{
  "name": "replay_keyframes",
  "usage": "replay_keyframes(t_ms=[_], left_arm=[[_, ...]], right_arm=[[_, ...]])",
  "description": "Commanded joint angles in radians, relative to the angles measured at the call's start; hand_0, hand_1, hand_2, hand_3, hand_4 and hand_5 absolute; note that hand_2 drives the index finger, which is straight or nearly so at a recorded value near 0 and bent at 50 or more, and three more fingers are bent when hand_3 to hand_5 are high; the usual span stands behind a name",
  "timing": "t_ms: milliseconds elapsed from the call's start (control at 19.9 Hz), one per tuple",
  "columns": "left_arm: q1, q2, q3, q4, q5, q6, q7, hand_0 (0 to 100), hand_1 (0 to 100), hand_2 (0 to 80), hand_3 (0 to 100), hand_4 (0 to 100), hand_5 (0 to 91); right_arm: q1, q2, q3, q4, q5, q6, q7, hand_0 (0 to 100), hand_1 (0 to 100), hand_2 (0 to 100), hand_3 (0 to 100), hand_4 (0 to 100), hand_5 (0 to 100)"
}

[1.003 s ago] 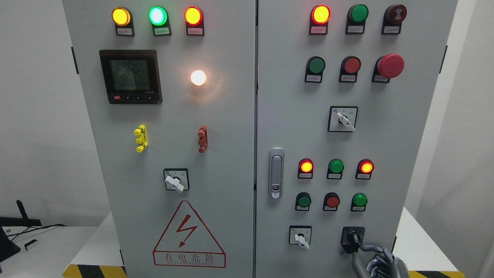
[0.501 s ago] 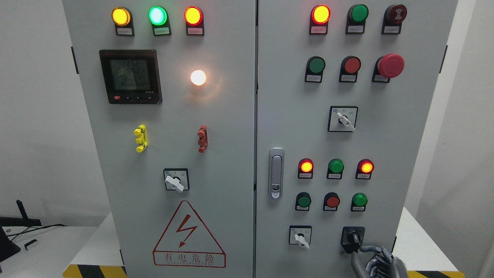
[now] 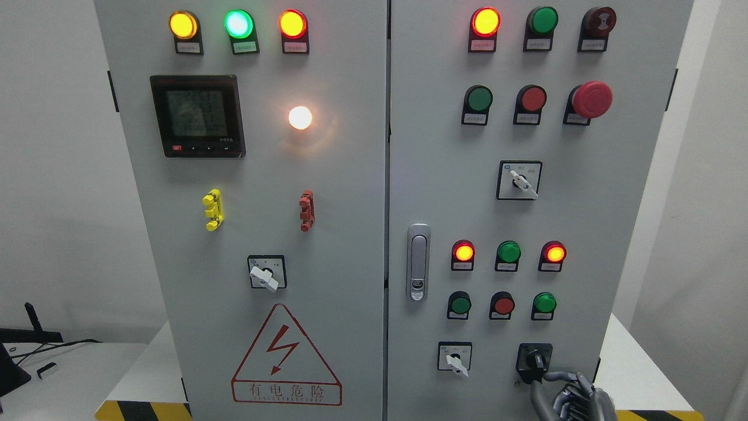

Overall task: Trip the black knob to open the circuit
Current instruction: 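Close the right hand's fingers around the black rotary knob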

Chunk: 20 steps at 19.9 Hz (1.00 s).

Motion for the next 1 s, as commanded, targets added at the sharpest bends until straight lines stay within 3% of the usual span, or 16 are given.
replay_keyframes(t_ms=[0, 953], left_arm=[[0.000, 0.001, 0.000, 0.000, 0.005, 0.000, 0.000, 12, 39, 0.0, 0, 0, 0.0], [0.000, 0.000, 0.000, 0.000, 0.005, 0.000, 0.000, 12, 39, 0.0, 0, 0, 0.0]], right_arm=[[0.000, 0.034, 0.003, 0.002, -0.004, -0.001, 0.000, 36, 71, 47, 89, 98, 100], [-0.011, 0.038, 0.001, 0.002, -0.005, -0.006, 0.000, 36, 72, 51, 91, 100, 100]])
